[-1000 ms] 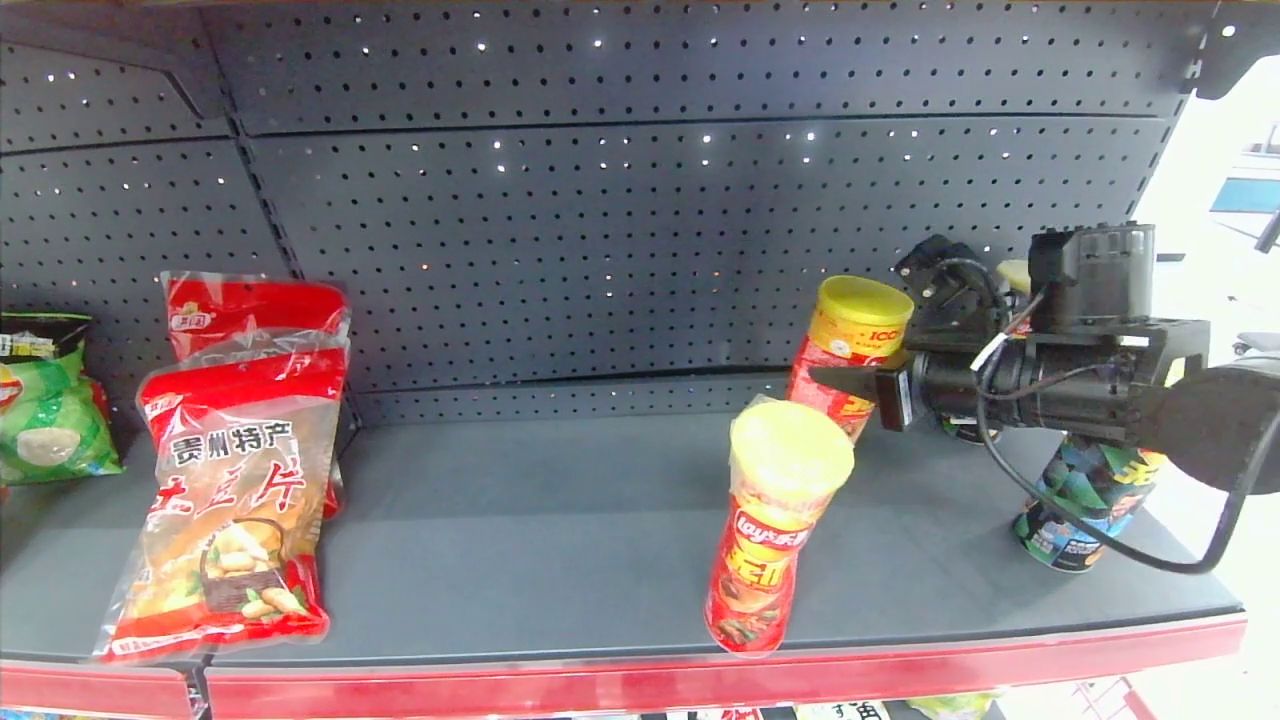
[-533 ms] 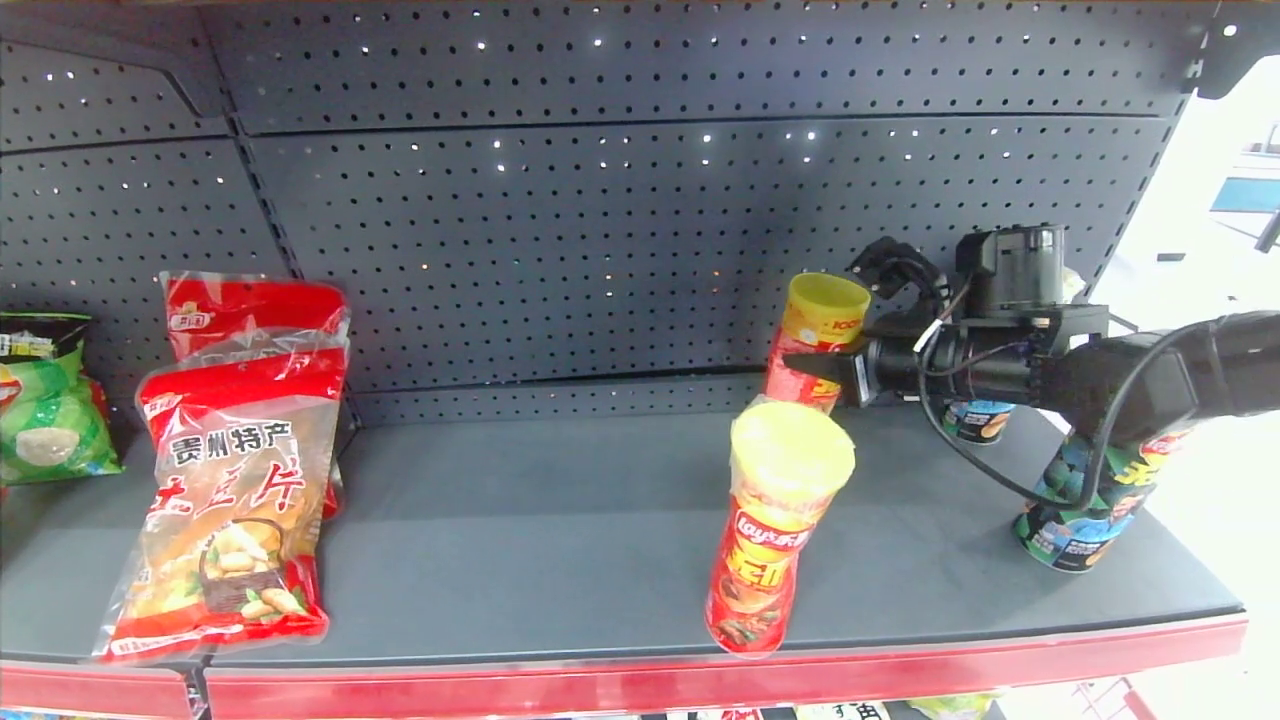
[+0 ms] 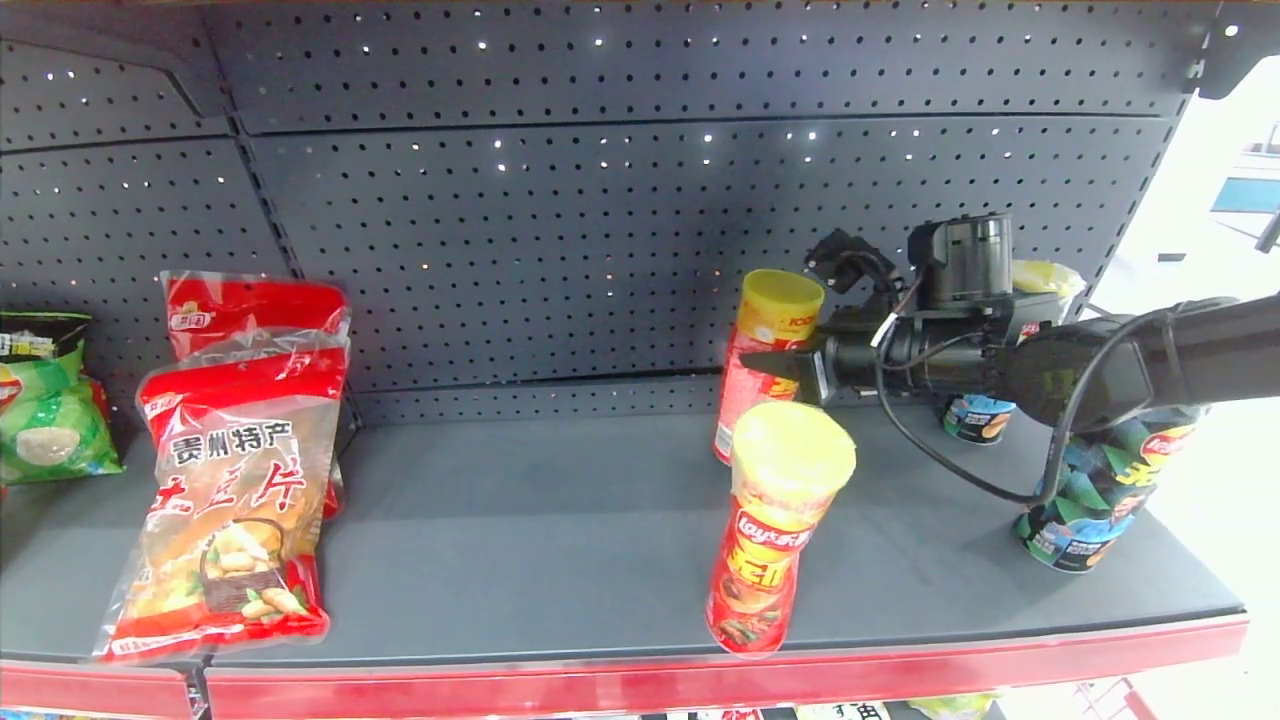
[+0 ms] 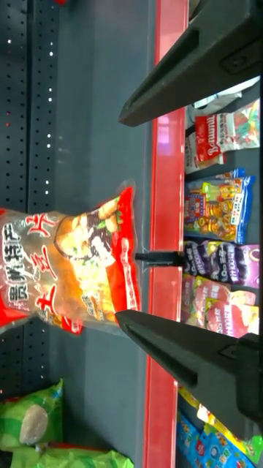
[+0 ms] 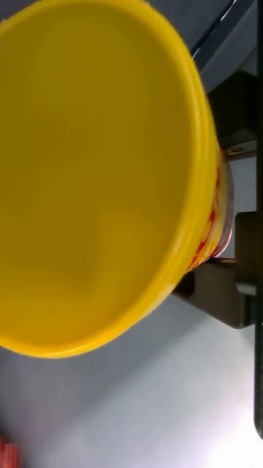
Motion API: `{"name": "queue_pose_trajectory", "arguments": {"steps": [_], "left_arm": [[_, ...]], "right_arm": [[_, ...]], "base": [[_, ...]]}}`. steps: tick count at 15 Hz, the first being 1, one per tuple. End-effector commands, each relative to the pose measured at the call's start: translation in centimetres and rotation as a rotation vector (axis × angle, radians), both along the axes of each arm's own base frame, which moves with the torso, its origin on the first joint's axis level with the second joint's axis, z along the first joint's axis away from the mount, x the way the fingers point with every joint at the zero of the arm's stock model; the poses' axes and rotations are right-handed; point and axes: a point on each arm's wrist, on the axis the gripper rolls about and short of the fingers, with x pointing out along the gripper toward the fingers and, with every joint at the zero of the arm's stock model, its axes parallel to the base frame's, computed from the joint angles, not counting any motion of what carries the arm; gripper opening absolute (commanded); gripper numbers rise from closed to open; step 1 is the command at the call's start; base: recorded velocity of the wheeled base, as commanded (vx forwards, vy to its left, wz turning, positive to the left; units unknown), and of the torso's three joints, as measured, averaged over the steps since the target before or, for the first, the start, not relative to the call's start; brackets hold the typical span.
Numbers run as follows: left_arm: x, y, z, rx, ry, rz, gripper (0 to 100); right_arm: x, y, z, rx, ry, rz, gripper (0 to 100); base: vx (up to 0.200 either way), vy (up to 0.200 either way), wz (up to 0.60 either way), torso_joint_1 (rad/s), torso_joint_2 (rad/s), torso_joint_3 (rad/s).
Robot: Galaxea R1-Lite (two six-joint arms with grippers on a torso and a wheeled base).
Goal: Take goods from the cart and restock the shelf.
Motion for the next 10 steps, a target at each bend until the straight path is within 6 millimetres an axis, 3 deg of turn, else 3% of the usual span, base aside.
{"name": "queue_pose_trajectory", "arguments": {"steps": [1, 10], "left_arm": [[0.0, 0.0, 0.0, 0.0, -0.001, 0.002, 100], [0.0, 0.0, 0.0, 0.0, -0.001, 0.002, 100]], "right_arm": [[-0.29, 0.41, 0.06, 0.006, 0.014, 0.038, 0], [-0.73, 0.89, -0.34, -0.001, 0.057, 0.089, 0]], "base": [[0.0, 0.0, 0.0, 0.0, 0.0, 0.0], [0.0, 0.0, 0.0, 0.0, 0.0, 0.0]]}}
